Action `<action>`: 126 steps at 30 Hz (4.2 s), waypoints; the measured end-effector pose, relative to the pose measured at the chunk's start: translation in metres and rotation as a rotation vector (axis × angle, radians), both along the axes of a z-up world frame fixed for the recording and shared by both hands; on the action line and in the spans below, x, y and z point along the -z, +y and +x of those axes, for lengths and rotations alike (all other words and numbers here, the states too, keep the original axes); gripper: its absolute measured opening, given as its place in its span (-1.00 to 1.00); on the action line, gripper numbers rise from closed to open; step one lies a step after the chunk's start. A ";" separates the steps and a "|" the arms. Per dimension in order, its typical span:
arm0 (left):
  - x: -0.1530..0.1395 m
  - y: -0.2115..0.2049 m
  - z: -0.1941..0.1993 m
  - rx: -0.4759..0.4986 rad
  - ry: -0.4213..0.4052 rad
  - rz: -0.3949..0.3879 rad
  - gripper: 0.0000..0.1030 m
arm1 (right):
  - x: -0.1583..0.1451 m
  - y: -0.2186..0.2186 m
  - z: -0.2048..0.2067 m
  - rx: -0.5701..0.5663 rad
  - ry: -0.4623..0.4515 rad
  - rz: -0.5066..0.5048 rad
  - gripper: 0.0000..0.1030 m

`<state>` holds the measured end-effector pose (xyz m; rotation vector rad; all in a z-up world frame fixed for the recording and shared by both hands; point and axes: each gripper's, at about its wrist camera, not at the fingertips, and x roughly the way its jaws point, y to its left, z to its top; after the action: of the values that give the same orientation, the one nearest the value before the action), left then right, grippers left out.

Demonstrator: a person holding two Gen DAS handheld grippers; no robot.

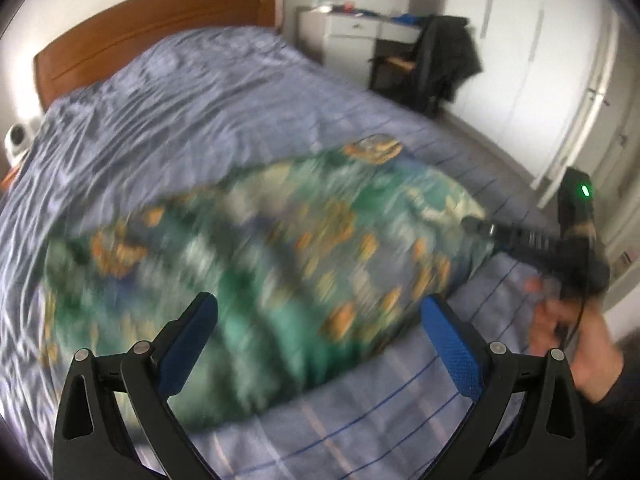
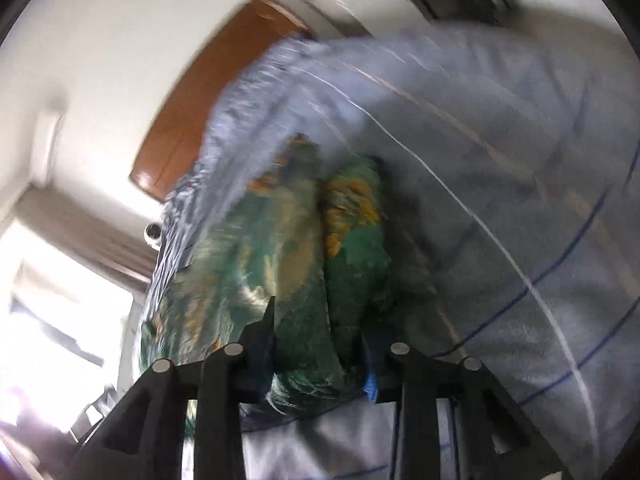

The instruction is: Fold large clothes

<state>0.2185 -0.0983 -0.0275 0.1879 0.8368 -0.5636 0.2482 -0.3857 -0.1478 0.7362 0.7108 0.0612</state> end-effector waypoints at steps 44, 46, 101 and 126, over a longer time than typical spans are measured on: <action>0.095 0.321 0.126 -0.399 0.327 -0.271 -0.13 | -0.070 0.348 0.045 -0.866 -0.196 -0.647 0.03; 0.112 0.329 0.127 -0.407 0.354 -0.306 -0.06 | -0.040 0.356 0.061 -0.904 -0.108 -0.620 0.03; 0.118 0.350 0.086 -0.489 0.264 -0.262 0.33 | -0.004 0.309 0.030 -0.787 0.250 -0.487 0.10; 0.027 0.328 0.005 -0.721 -0.047 0.053 0.89 | -0.075 0.278 -0.046 -0.624 0.024 -0.662 0.57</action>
<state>0.2231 0.2296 -0.0541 -0.0583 0.8083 0.1393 0.2019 -0.1076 -0.0723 -0.1338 0.8972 0.3670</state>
